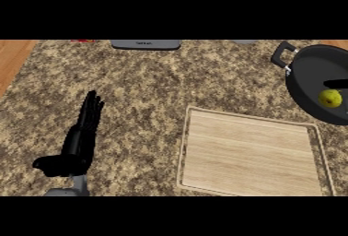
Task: Pick the pear from the tray and place it in the pot
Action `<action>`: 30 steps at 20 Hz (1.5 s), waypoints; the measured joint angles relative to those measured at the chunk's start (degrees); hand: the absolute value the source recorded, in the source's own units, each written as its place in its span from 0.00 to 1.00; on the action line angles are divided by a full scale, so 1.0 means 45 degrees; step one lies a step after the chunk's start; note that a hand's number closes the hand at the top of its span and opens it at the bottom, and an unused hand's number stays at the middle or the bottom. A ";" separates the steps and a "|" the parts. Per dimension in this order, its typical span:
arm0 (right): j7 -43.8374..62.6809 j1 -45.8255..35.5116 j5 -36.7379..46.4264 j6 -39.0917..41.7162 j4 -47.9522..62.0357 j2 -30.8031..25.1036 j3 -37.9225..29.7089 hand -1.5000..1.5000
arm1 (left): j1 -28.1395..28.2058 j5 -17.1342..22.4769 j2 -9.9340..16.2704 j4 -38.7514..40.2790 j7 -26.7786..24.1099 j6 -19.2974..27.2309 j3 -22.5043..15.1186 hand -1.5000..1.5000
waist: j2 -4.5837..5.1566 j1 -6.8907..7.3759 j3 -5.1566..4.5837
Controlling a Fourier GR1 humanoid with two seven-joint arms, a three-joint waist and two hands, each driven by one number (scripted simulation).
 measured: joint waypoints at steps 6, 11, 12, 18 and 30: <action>-0.2873 0.0348 -0.2313 -0.2242 -0.1813 0.0706 -0.1444 0.00 | 0.0125 -0.0073 -0.0022 -0.0098 0.0083 0.0100 0.0003 0.50 | -0.0078 -0.0142 -0.0007; -0.5422 0.1279 -0.4691 -0.2577 -0.2818 0.0806 -0.2561 0.00 | 0.0077 -0.0142 -0.0063 -0.0193 0.0246 0.0213 0.0027 0.50 | -0.0106 -0.0231 -0.0026; -0.5960 0.1528 -0.5169 -0.2622 -0.3009 0.0874 -0.2764 0.00 | 0.0149 -0.0115 0.0021 -0.0138 0.0134 0.0136 0.0106 0.50 | -0.0112 -0.0246 -0.0030; -0.8516 0.3126 -0.7603 -0.2363 -0.4467 0.1433 -0.3201 0.00 | 0.0021 -0.0120 -0.0024 0.0259 -0.0027 0.0149 0.0318 0.50 | -0.0177 -0.0394 -0.0053; -0.9503 0.6242 -1.0362 -0.1328 -0.7160 0.1460 -0.2563 0.00 | 0.0137 -0.0254 -0.0124 -0.0017 0.0225 0.0066 0.0331 0.50 | -0.0229 -0.0487 -0.0082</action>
